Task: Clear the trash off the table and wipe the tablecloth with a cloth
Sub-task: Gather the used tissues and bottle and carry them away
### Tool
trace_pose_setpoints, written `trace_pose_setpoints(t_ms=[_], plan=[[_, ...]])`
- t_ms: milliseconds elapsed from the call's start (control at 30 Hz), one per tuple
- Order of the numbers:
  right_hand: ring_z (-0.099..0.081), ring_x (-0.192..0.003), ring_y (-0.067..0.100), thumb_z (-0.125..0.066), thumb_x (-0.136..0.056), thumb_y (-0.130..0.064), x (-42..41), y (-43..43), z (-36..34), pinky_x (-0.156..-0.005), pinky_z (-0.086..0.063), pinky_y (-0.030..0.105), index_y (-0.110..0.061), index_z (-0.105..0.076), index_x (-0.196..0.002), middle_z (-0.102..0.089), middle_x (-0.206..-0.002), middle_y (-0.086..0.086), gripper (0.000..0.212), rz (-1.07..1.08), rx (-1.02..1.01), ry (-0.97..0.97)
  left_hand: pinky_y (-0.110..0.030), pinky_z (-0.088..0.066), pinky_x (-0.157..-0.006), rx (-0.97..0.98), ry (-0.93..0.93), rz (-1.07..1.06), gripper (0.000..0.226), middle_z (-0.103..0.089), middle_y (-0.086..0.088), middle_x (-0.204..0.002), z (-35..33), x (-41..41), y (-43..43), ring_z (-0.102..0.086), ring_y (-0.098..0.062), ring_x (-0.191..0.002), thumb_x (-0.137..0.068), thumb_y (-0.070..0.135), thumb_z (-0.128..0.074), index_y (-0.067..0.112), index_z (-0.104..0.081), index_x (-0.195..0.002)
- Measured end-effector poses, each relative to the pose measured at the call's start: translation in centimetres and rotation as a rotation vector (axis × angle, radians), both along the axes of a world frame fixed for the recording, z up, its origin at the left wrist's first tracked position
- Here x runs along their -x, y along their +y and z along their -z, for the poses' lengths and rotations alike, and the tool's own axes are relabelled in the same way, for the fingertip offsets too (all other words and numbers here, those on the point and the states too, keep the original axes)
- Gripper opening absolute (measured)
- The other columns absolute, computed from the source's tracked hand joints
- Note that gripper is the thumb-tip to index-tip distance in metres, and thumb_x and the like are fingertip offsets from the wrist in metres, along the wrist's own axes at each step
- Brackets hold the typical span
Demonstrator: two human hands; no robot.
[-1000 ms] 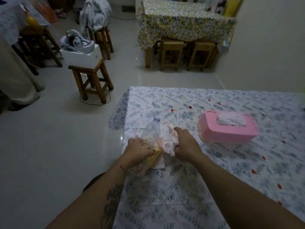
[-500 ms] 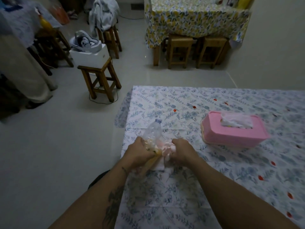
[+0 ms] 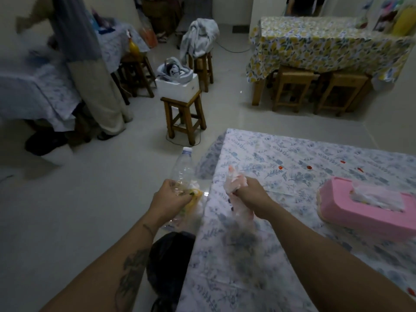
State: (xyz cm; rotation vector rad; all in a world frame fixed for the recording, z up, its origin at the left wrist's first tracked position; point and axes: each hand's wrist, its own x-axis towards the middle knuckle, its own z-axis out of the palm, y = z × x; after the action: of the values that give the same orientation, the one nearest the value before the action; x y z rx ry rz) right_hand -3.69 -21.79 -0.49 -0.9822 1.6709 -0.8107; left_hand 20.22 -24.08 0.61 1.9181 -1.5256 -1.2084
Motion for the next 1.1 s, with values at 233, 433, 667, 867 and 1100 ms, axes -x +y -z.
trace_pose_setpoints(t_ms=[233,433,667,867,1100], plan=[[-0.07,-0.07,0.026,-0.057,-0.085,-0.021,-13.0,-3.8,2.7,-0.068,-0.059,0.052,-0.018,-0.068,-0.085,-0.072,-0.075,0.006,0.012,0.007,0.037,-0.018,-0.036,-0.051,-0.083,-0.051,-0.002,-0.101,0.06,-0.064,-0.001,-0.107,4.5,-9.5,-2.4,-0.063,-0.025,-0.097,-0.066,0.046,-0.079,0.023,-0.052,-0.115],[-0.067,-0.096,0.018,-0.058,-0.069,-0.033,-22.0,-5.4,14.8,-0.077,-0.051,0.029,-0.022,-0.069,-0.108,-0.073,-0.104,-0.004,0.042,-0.047,-0.08,0.143,-0.032,-0.042,-0.073,-0.243,-0.003,-0.162,0.054,-0.06,0.0,-0.106,17.3,-16.0,-4.6,-0.057,-0.023,-0.093,-0.074,0.044,-0.079,0.02,-0.052,-0.114],[-0.062,-0.095,0.023,-0.055,-0.069,-0.042,-25.3,-4.0,32.3,-0.081,-0.052,0.035,-0.021,-0.069,-0.102,-0.068,-0.101,0.0,0.041,-0.204,-0.429,0.327,-0.034,-0.055,-0.079,-0.594,0.084,-0.203,0.067,-0.07,-0.005,-0.101,35.1,-17.8,-3.1,-0.067,-0.025,-0.09,-0.052,0.047,-0.079,0.015,-0.065,-0.109],[-0.057,-0.109,0.032,-0.059,-0.065,-0.058,-25.3,-3.4,42.3,-0.079,-0.045,0.035,-0.019,-0.054,-0.127,-0.055,-0.128,0.012,0.073,-0.247,-0.647,0.354,-0.042,-0.059,-0.083,-0.872,0.206,-0.214,0.07,-0.073,-0.012,-0.099,45.5,-17.1,-1.2,-0.071,-0.029,-0.086,-0.05,0.04,-0.083,0.012,-0.067,-0.112],[-0.054,-0.118,0.031,-0.066,-0.081,-0.028,-24.4,-3.6,42.2,-0.093,-0.049,0.037,-0.014,-0.045,-0.142,-0.051,-0.138,0.012,0.066,-0.253,-0.621,0.388,-0.044,-0.058,-0.087,-0.953,0.225,-0.302,0.111,-0.066,-0.017,-0.12,48.5,-18.0,-1.9,-0.069,-0.034,-0.097,-0.045,0.048,-0.08,0.002,-0.045,-0.14]])
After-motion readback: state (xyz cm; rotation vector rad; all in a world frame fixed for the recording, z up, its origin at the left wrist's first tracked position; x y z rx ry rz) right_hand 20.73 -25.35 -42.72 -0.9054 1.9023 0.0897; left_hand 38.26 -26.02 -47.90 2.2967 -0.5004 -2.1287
